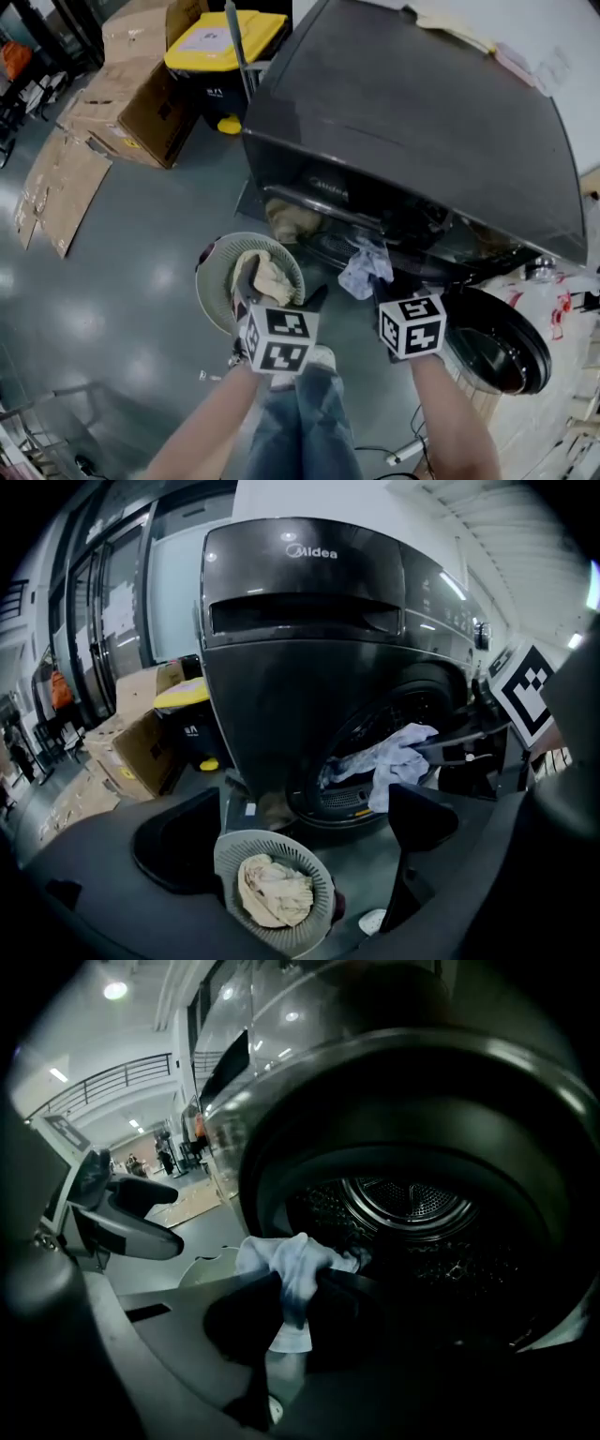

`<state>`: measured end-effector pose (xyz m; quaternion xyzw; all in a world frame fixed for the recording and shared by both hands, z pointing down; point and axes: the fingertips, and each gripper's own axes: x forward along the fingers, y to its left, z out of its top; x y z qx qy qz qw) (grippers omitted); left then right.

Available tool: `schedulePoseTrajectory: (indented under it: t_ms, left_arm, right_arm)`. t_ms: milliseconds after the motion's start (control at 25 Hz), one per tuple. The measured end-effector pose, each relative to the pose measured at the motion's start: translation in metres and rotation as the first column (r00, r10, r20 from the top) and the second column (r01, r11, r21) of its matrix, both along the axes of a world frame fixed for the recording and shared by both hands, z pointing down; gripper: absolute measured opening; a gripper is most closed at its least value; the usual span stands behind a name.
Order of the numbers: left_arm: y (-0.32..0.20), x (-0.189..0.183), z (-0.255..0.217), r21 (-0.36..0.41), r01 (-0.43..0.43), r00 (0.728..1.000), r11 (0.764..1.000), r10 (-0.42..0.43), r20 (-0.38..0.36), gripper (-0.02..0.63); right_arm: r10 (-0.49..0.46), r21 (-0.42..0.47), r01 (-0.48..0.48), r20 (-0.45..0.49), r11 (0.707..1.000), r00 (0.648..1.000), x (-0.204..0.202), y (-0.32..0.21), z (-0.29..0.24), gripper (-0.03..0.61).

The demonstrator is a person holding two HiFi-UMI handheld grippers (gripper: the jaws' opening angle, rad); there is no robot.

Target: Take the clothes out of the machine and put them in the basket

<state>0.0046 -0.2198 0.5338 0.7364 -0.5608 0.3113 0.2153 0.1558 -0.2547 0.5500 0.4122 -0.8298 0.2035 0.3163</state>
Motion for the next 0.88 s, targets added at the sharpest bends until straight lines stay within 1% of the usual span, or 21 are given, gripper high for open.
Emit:
schedulePoseTrajectory:
  t_ms: [240, 520, 720, 880]
  left_arm:
    - [0.007, -0.001, -0.041, 0.003, 0.012, 1.000, 1.000, -0.012, 0.000, 0.561]
    - [0.020, -0.015, -0.090, 0.015, 0.045, 0.999, 0.999, -0.045, 0.010, 0.563]
    - [0.029, -0.024, -0.128, 0.028, 0.030, 0.999, 0.999, -0.030, 0.024, 0.561]
    - [0.030, -0.015, -0.157, 0.068, -0.037, 0.999, 0.997, 0.034, 0.035, 0.561]
  right_arm:
    - [0.001, -0.015, 0.000, 0.023, 1.000, 1.000, -0.013, 0.024, -0.048, 0.032]
    - [-0.001, -0.015, 0.001, 0.048, 1.000, 0.999, -0.021, 0.050, -0.103, 0.032]
    - [-0.014, -0.006, 0.014, 0.044, 1.000, 0.999, -0.024, 0.066, -0.146, 0.032]
    - [-0.010, 0.013, 0.010, 0.049, 1.000, 0.999, -0.020, 0.074, -0.172, 0.032]
